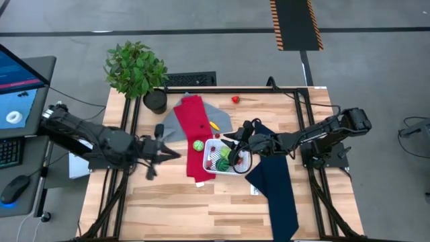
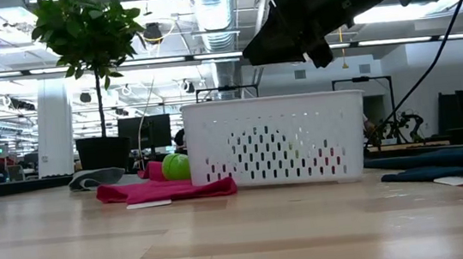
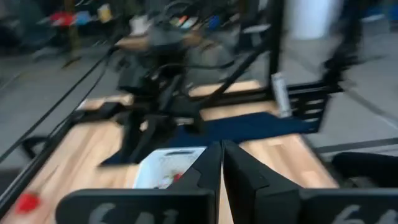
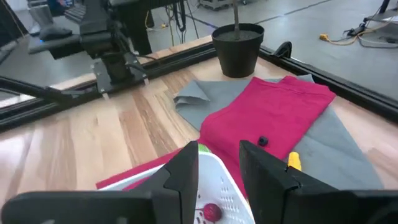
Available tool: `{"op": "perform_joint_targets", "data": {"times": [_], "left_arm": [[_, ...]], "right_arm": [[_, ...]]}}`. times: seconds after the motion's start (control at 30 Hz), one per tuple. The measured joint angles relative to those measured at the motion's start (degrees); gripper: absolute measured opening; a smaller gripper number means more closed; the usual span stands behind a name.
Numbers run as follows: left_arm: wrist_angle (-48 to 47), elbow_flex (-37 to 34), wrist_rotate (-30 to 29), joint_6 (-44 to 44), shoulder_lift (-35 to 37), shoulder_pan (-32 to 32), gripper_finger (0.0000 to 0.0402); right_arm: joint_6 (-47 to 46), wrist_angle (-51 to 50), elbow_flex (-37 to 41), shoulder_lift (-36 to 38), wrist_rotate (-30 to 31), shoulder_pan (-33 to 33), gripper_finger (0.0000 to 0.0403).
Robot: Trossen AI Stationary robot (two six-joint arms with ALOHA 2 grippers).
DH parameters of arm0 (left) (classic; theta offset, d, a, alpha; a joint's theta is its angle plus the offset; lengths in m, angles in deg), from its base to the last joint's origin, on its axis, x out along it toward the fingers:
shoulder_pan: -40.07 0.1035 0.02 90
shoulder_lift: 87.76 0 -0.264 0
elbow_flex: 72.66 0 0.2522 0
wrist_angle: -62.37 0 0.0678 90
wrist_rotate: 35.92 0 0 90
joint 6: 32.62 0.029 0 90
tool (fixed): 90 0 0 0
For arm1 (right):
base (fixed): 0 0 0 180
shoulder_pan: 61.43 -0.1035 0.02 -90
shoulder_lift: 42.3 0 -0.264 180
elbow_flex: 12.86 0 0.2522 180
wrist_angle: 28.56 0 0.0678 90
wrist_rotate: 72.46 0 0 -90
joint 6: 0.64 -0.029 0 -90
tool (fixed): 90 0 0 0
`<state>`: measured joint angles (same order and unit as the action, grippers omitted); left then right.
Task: Pick and placing Produce into tupperware
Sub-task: Put the strawberry into the white bin
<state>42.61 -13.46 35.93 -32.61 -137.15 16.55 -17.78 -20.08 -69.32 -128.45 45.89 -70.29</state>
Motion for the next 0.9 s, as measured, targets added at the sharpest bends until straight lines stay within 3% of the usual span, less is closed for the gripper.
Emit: {"op": "perform_joint_targets", "data": {"times": [0.1, 0.2, 0.4, 0.57, 0.7, 0.9], "left_arm": [[1.16, -4.49, 1.19, 2.6, 6.05, 1.97, 0.0006], [2.36, -9.7, -3.95, 3.73, 11.24, 4.24, 0.0006], [11.62, -20.24, -0.58, 4.89, 17.81, 8.7, 0.0006], [14.99, -24.45, -4.23, 3.77, 19.54, 10.63, 0.0006], [15.2, -25.08, -6.31, 3.43, 19.08, 11.57, 0.0006], [16.92, -25.1, -6.4, 3.44, 18.91, 12.69, 0.0006]], "right_arm": [[9.4, -0.79, 0.07, 1.85, 0.0, 0.01, 0.0138], [16.74, 0.9, -0.04, 5.27, 0.14, 0.46, 0.0139], [14.45, -0.18, 0.02, 13.55, 0.48, 4.93, 0.0137], [11.94, -8.53, 0.02, 18.3, 0.58, 6.38, 0.0137], [12.22, -10.59, 0.02, 19.72, 6.56, 7.18, 0.0137], [16.76, -13.68, 0.01, 16.28, 9.04, 10.07, 0.0135]]}}
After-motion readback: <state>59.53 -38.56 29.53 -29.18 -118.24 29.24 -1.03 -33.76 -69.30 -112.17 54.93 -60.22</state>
